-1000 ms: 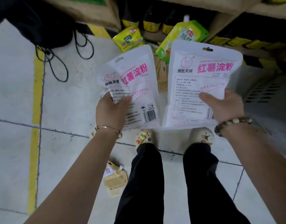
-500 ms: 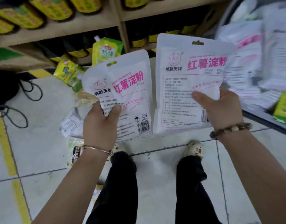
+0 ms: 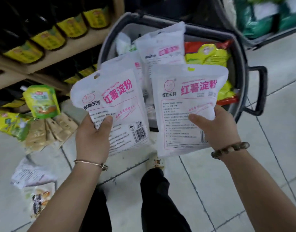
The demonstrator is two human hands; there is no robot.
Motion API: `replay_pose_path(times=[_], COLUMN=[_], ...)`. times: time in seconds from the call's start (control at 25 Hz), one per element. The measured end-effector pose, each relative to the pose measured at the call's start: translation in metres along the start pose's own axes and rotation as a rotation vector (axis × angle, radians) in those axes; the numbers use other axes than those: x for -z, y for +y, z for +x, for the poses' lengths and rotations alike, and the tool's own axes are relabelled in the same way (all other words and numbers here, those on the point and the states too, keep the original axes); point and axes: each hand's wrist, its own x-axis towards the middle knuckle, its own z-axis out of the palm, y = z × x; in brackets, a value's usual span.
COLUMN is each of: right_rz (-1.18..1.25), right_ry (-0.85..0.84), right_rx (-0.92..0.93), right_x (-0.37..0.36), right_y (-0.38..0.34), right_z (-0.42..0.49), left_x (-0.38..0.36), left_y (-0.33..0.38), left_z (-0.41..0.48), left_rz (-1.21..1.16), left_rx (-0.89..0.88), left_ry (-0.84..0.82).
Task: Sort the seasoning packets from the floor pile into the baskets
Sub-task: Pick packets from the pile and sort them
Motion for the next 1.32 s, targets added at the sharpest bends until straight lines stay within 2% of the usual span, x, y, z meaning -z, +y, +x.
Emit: replay_pose_path(times=[0.24,0.48,0.6,0.72,0.76,0.84,0.88,0.96,1.08,1.32], right_rz=[-0.001,0.077,0.081,-0.198,-0.337,-0.505,-0.525,-0.581,-0.686,-0.642], right_ry=[0.106,0.085,0.051,0.046,0.086,0.198,0.223,0.168,0.109,0.145], right_rx=[-0.035,-0.067,-0.107,-0.256,-0.259,-0.076,0.042,0.172,0.197,0.220], right_x=[0.069,0.068,0.053,0.047,0.047,0.044,0.040,0.029,0.009,-0.022], right_y=[0.040,0.061,0.071,0.080,0.083,0.086,0.086,0.084,0.091,0.103], right_z=[0.053,0.111,0.126,0.127,0.125,0.121,0.121,0.123,0.127,0.129], left_x=[-0.092,-0.162,-0.170,-0.167,-0.165,-0.167,-0.173,-0.191,-0.216,-0.235], left_y=[0.042,0.043,0.031,0.029,0.032,0.035,0.035,0.032,0.020,0.009], left_z=[0.014,0.052,0.056,0.045,0.039,0.031,0.027,0.022,0.029,0.038], left_rz=[0.207,0.382,0.402,0.293,0.226,0.230,0.325,0.628,0.930,1.085], left_rx=[-0.065,-0.009,0.061,0.130,0.089,-0.192,-0.337,-0.487,-0.540,-0.592], left_ry=[-0.089,-0.272,-0.252,-0.079,0.005,0.104,0.084,-0.060,-0.229,-0.209])
